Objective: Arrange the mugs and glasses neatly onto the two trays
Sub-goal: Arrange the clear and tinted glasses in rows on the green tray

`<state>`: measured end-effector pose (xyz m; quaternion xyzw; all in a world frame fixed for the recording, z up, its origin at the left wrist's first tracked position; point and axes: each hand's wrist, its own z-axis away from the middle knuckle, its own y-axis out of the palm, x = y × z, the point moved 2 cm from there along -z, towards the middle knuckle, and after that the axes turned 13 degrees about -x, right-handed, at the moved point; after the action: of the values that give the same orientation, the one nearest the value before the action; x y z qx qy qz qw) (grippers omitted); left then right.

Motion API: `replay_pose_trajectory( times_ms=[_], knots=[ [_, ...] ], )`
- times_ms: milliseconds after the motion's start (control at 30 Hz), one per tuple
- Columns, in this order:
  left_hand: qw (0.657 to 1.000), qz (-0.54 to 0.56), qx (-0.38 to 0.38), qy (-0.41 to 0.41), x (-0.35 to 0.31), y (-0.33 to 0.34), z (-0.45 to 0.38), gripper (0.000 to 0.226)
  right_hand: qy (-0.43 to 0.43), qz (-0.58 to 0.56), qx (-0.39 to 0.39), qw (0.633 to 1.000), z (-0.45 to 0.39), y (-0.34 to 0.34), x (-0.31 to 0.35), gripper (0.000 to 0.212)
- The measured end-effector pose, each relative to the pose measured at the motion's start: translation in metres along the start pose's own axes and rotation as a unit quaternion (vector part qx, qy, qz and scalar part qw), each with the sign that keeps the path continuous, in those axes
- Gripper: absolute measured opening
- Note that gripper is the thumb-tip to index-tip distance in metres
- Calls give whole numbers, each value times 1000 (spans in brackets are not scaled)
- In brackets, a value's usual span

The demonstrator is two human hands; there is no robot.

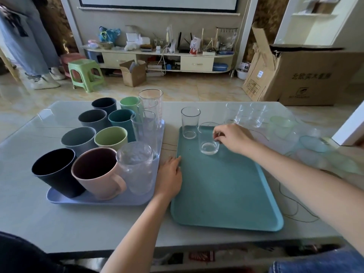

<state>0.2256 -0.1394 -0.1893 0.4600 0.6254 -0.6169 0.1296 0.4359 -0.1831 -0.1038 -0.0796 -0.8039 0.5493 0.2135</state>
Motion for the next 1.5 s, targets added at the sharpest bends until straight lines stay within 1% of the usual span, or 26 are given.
replay_pose_trajectory(
  times_ms=[133,300,433,533,600,700,733,800,867,933,967,1000,1033,1133,1200,1300,1367,1500],
  knots=[
    [1000,-1,-4,0,2,0,2,46,-39,-32,-8,999,1,5,30,12],
    [1000,17,-19,-6,4,1,3,45,-48,6,11,999,-9,18,46,19],
    [999,18,-24,-11,6,4,1,44,-57,-18,42,997,-15,22,45,11],
    [999,15,-28,-9,6,6,-1,44,-66,-23,62,996,-18,19,43,12],
    [999,12,-36,-5,7,8,-2,44,-71,-38,87,993,-20,19,39,19],
    [999,7,-44,-2,10,12,-5,45,-48,-151,127,979,-19,13,32,41],
    [999,10,-48,0,10,13,-7,45,-37,-184,119,975,-20,10,28,43],
    [997,27,-66,-2,10,13,-10,43,-18,-212,73,974,-23,2,17,38],
    [995,39,-93,-9,9,13,-15,37,5,-210,-9,978,-32,-4,-1,34],
    [992,51,-111,-16,9,14,-18,31,35,-166,-97,981,-43,-6,-22,34],
    [991,62,-117,-25,8,14,-19,29,44,-124,-126,983,-49,-6,-31,32],
    [989,72,-122,-33,8,13,-19,28,51,-80,-138,986,-55,-4,-40,31],
    [988,80,-125,-40,7,13,-18,28,56,-43,-137,988,-62,-2,-47,32],
    [987,85,-128,-41,7,13,-18,28,86,35,-110,990,-82,7,-63,44],
    [988,79,-130,-33,8,14,-18,26,114,57,-87,988,-95,15,-70,48],
    [987,76,-139,-27,11,14,-19,21,158,72,-49,984,-106,33,-77,47],
    [986,79,-142,-27,11,15,-19,20,171,65,-56,982,-108,44,-77,45],
    [986,82,-146,-21,10,14,-19,18,189,36,-133,972,-110,46,-75,31]
  ],
)
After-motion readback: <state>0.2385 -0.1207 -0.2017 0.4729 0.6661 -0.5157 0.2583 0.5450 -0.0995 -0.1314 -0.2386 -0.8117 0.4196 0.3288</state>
